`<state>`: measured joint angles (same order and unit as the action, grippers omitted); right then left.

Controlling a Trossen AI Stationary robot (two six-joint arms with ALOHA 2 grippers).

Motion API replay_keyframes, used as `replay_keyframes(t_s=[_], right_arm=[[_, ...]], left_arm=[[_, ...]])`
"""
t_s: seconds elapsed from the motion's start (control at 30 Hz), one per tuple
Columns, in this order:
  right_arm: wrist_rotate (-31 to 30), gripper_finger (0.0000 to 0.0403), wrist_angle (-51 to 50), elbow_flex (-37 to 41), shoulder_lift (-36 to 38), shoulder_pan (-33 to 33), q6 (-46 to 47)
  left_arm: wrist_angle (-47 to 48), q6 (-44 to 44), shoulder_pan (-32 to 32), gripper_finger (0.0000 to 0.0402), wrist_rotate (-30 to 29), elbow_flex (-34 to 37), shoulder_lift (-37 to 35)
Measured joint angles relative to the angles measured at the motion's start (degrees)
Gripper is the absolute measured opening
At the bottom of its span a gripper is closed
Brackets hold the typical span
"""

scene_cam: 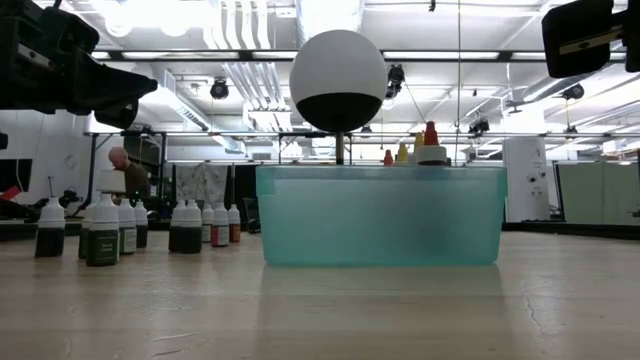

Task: Pick & Place food coloring
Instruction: Put the large green food coloring bottle into the green bin

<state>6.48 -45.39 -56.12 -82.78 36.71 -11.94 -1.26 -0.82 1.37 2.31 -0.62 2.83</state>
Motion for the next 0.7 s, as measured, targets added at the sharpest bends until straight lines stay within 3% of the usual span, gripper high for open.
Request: replay_keyframes(t_s=[0.23,0.7], right_arm=[[0.0,0.011,-2.8,-2.5,0.0,-0.1,1.0],[0.0,0.0112,-16.1,-20.3,-2.7,-4.7,1.5]], left_arm=[[0.0,0.0,0.0,0.0,0.0,0.0,0.0],[0.0,0.0,0.0,0.0,0.0,0.0,0.0]])
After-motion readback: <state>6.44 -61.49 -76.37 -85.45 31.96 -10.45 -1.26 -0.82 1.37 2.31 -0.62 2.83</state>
